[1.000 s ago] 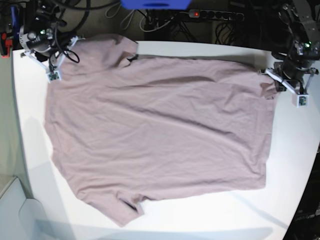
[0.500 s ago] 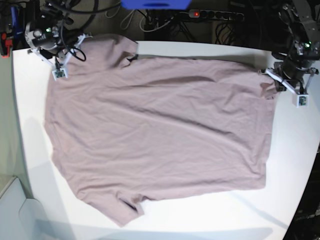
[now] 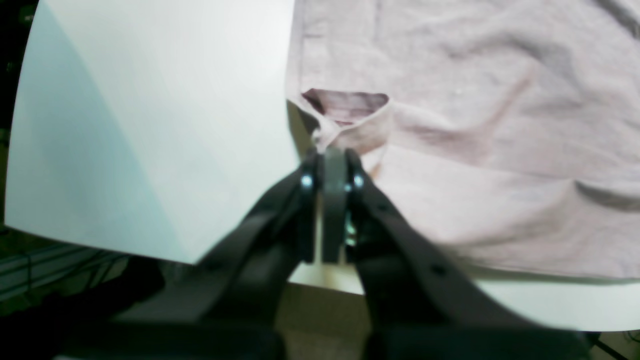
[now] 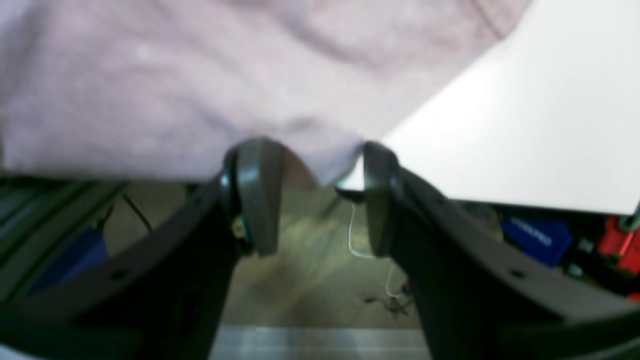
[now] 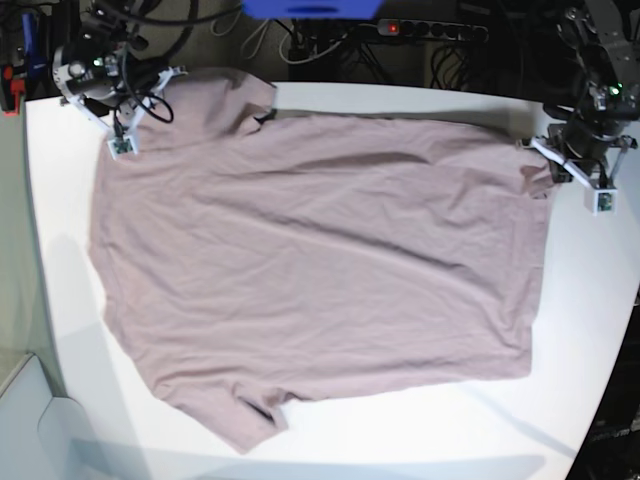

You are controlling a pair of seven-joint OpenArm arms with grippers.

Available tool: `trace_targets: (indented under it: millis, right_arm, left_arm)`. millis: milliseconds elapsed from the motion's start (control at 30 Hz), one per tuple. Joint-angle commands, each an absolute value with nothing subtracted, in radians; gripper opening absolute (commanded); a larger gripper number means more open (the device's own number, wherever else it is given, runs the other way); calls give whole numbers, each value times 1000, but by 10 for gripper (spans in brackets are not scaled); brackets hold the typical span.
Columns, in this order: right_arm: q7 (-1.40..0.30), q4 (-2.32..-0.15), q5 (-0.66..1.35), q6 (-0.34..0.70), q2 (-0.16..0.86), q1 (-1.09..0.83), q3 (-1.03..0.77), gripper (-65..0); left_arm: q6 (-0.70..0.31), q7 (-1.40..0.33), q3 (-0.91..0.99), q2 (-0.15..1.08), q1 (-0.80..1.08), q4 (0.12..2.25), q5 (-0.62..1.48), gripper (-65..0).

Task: Layout the t-shirt on the table in an organized manner, then fold the t-shirt properly
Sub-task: 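Regrasp the collar corner with the right gripper while left holds shoulder, then lift the shoulder edge with both grippers and fold it over the shirt body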

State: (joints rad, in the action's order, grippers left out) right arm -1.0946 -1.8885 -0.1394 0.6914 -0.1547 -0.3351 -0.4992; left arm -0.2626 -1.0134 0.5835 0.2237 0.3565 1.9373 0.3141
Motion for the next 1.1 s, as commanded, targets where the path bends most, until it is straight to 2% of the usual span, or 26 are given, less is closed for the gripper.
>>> trace_targets:
  millis: [0,100,167,267,333,600,1067]
  right_arm:
    - [-1092,-1867,-142,698,-157,-335,-499,-377]
    - [-1090,-1854,-142,698,-157,-335,-499,-386]
    - [-1090,-1854,-142,698,-157,-335,-499,-425]
    - [-1090,-1854,-142,698,-157,-335,-499,-540]
    - [-1090,-1854,-142,698,-157,-335,-499,-643]
    - [-1090,-1899,-142,698,-157,-332,-499,-650]
    - [-1096,-1985,-143,698,-157,-208,-499,-650]
  left_arm:
    - [-260,-997,588,236,352,1952,314,-650]
    - [-260,-997,588,236,352,1952,314,-650]
    - [-260,-997,588,236,352,1952,314,-650]
    - [-260,-997,588,236,352,1952,312,-650]
    - [-260,-997,588,236,352,1952,312,-650]
    - [-260,-990,593,236,351,1952,318,-650]
    - [-260,-997,593,234,223,1954,320,-650]
